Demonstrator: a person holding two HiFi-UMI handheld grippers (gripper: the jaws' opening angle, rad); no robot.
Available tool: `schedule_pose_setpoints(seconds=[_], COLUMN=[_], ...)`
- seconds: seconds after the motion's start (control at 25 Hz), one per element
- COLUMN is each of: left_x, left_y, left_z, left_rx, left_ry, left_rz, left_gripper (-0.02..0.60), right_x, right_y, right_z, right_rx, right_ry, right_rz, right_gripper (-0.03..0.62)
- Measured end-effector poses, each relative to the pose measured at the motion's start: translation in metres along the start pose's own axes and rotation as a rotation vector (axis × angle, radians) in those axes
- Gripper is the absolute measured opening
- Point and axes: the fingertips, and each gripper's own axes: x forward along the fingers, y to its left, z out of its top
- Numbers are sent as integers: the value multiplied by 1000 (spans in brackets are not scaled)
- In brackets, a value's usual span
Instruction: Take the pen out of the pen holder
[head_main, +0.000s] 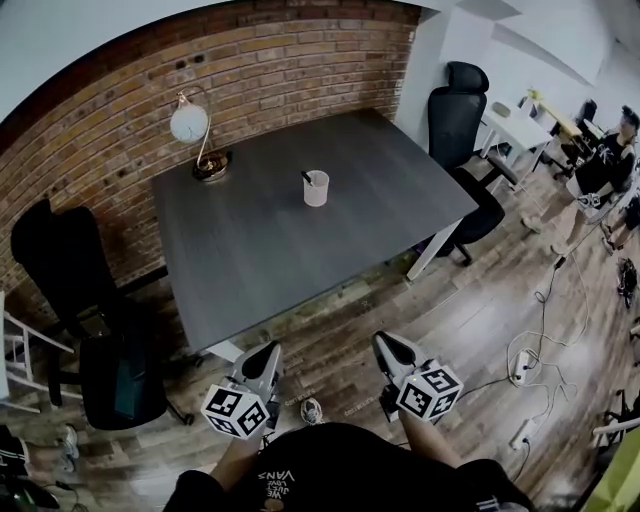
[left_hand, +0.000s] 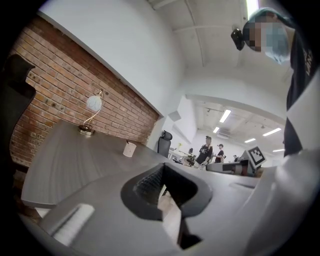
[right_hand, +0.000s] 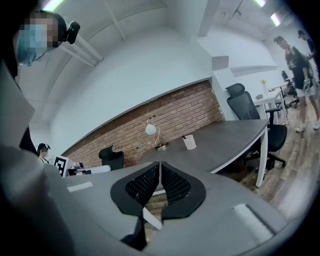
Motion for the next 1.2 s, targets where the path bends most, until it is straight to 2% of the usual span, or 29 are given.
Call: schedule_pose_setpoints(seconds=[0.16,0.24,0.36,0.68,1.2], left_x=[15,22,28,56,139], left_y=[-3,-2,0,2,-3], left_z=[-2,0,-1,7,13], left_rx=[6,12,9,13,-24], left_ry=[-6,-5,-3,-23,-79], left_rz=[-15,-12,3,63,231], left_gripper=[52,52,52,52,52], right_x=[8,14,20,48,103], right_y=[-6,-7,-9,-30,-101], right_z=[6,12,18,24,61], right_rx=[-15,-16,-5,-36,-62], right_ry=[-40,-71,-87,-38,74], right_rz=[25,41,69,129,295], right_gripper=[6,71,78,78,80])
